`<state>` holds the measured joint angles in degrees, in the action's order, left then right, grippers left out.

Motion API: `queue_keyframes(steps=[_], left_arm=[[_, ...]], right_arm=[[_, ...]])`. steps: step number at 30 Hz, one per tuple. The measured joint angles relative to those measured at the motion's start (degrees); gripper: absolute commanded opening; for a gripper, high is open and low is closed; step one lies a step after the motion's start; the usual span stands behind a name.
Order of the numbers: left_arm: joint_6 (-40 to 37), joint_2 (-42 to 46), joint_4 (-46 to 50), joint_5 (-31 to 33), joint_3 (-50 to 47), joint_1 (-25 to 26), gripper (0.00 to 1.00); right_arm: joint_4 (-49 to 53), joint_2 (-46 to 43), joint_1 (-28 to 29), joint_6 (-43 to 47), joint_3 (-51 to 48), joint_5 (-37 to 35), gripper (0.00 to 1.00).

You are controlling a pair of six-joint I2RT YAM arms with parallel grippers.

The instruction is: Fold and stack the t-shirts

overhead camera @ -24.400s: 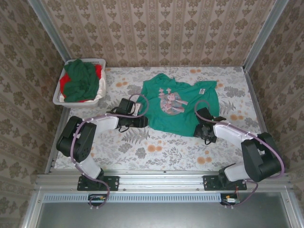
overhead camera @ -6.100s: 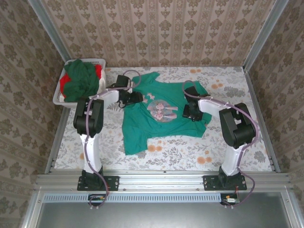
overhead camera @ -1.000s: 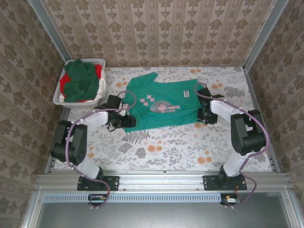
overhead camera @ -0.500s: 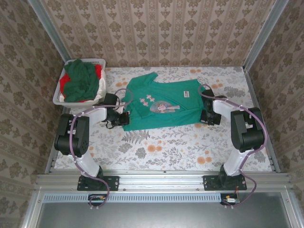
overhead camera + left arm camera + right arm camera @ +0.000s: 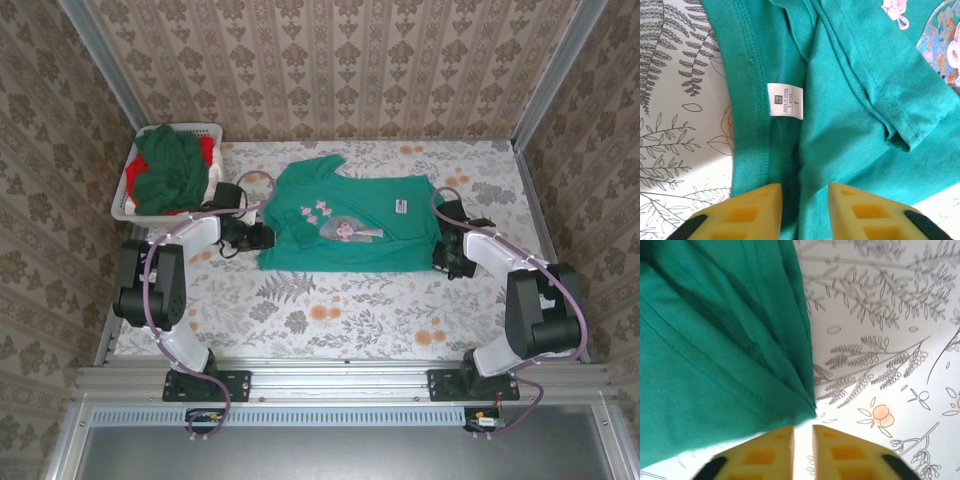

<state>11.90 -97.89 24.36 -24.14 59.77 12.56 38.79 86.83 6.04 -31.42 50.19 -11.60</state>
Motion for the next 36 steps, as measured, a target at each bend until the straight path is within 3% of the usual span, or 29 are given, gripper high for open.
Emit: queue_keyframes(steps=[2,7,15,18,21,23,26,32,36], left_arm=[[0.1,0.0,0.6,0.2,0.0,0.0,0.43],[-0.2,1.8,3.3,2.6,0.2,0.2,0.57],[-0.1,4.0,4.7,4.8,6.4,5.7,0.6],[0.1,3.6,4.6,4.9,7.5,7.8,0.62],[0.1,1.1,4.7,4.9,9.7,9.9,0.62],[0.1,-1.4,4.7,4.9,11.5,11.1,0.61],[0.1,-4.3,4.6,4.8,12.5,12.3,0.62],[0.1,-6.7,4.8,5.1,12.8,12.5,0.62],[0.1,-6.8,4.7,5.3,12.8,12.2,0.62]], right_arm=[[1.5,-0.1,0.5,-0.3,0.2,0.0,0.37],[2.6,-4.0,1.9,0.2,4.6,0.3,0.47],[-2.3,6.8,1.6,2.4,15.7,3.6,0.46],[-3.8,12.7,0.5,3.4,17.2,5.7,0.43],[-4.4,17.3,-0.3,4.7,19.5,7.5,0.27],[-4.8,19.0,-0.6,4.7,20.5,7.8,0.11],[-4.0,18.6,-0.6,4.3,20.8,7.3,0.0],[0.0,11.3,-0.3,2.3,20.6,4.0,0.0],[2.3,9.4,-0.2,0.7,21.1,1.7,0.06]])
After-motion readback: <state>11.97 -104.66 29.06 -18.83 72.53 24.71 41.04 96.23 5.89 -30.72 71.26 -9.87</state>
